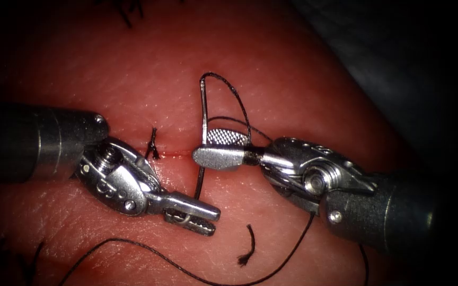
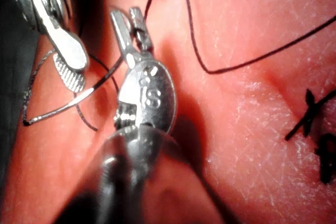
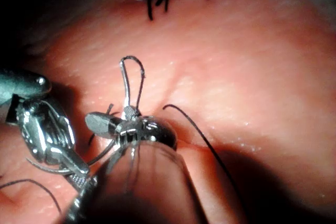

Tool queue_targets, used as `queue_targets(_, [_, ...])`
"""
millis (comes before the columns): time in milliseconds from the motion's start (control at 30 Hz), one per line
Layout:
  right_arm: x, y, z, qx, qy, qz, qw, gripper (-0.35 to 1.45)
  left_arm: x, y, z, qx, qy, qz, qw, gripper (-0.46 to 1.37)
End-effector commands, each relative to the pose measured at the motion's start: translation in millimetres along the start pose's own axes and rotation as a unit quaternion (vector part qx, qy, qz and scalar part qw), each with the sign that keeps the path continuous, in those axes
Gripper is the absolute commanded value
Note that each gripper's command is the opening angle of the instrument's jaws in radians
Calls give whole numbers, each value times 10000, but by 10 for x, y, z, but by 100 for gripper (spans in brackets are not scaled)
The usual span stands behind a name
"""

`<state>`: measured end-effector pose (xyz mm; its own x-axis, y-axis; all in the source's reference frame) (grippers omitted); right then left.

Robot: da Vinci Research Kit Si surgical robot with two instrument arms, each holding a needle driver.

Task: Wound Closure
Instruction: Hand over the needle from the left to the right gripper

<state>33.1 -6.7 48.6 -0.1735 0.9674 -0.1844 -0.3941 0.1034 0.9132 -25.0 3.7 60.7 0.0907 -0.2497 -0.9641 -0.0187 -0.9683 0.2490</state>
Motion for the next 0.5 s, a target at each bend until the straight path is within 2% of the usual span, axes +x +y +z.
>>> queue_targets(33, [0, 0, 0, -6, -3, 3, 10000, 36, 1, 0, -1, -18, -1, -1, 10000, -35])
queue_targets(167, [2, 2, 1, 1, 10, 32, 10000, 58, 2, 0, 0, -17, 0, -4, 10000, -35])
queue_targets(500, [21, 30, -10, 25, -35, -295, 9996, 65, 8, -9, 0, -12, 14, 16, 10000, -35])
